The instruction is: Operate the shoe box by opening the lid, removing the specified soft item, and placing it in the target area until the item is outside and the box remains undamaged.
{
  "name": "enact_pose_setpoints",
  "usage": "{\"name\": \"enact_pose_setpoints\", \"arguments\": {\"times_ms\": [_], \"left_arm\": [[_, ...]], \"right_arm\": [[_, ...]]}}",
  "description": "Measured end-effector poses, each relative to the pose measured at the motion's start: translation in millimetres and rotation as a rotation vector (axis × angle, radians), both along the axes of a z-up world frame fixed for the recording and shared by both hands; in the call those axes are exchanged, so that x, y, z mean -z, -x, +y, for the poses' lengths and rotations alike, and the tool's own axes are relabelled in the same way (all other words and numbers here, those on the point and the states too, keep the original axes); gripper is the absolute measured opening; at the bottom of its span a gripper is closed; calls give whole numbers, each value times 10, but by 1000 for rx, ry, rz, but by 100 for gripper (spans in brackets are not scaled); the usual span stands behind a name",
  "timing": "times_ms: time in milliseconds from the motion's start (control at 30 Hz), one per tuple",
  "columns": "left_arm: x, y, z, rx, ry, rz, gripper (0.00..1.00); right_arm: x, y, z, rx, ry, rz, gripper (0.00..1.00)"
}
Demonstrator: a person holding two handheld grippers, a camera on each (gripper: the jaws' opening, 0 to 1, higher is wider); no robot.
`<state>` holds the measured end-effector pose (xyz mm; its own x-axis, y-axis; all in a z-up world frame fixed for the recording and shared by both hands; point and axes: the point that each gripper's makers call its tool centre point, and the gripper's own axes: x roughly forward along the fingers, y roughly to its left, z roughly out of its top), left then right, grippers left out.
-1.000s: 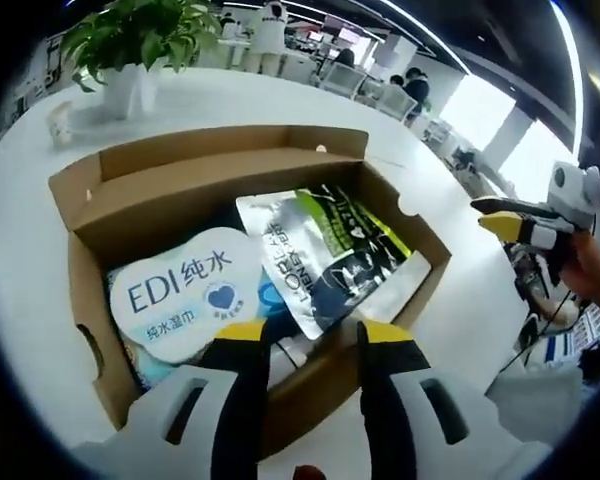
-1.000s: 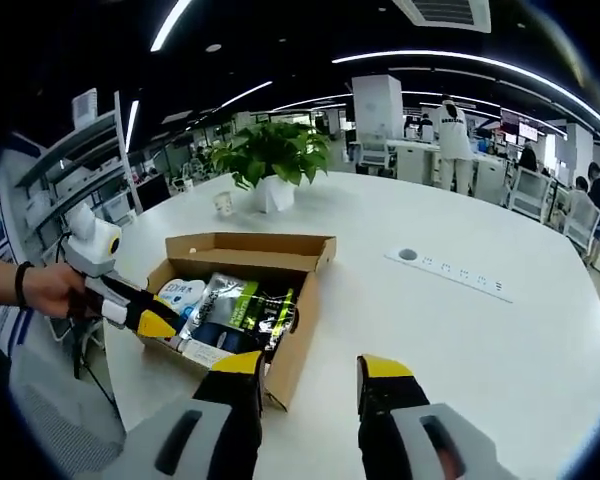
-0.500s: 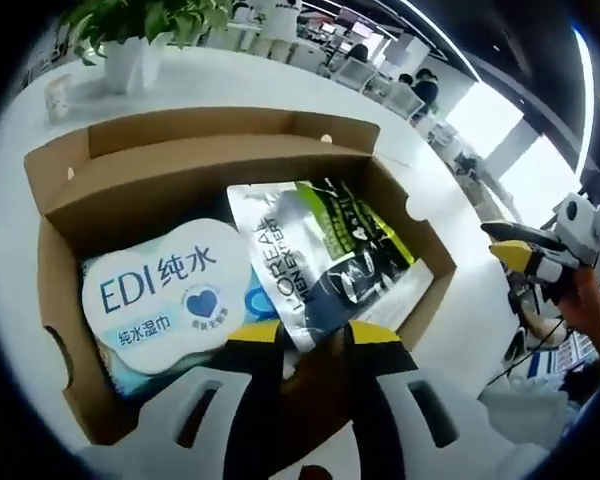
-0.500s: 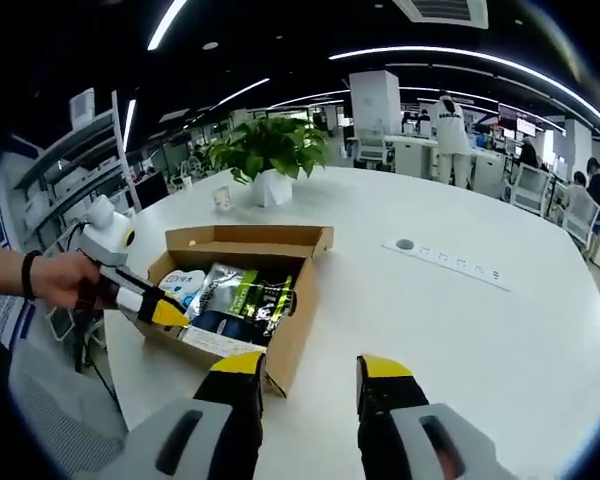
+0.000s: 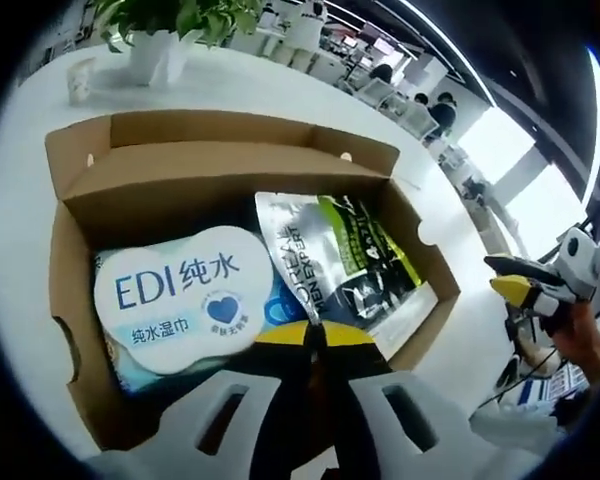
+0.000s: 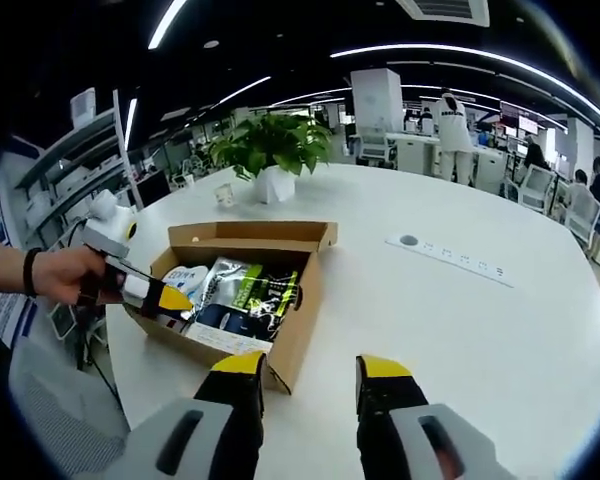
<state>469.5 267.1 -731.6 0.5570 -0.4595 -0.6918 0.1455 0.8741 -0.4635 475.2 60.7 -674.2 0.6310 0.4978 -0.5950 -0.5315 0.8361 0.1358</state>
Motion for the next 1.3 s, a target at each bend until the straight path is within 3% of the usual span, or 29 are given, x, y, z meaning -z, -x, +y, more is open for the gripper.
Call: {"name": "enact_pose_setpoints", "arguments": {"times_ms": [533,1100,1300], "left_arm": [[-138,-9,176,-20,-3,-43,0],[-112,25,467,-50,-42,-41,0],[-116,37,501,-45,-52,-48,0]], "right_arm": [[-20,13,220,-44,-8,3,32],[41,-42,888,-166,-22,55,31],[170,-139,1060,-178,5,104,32]]}}
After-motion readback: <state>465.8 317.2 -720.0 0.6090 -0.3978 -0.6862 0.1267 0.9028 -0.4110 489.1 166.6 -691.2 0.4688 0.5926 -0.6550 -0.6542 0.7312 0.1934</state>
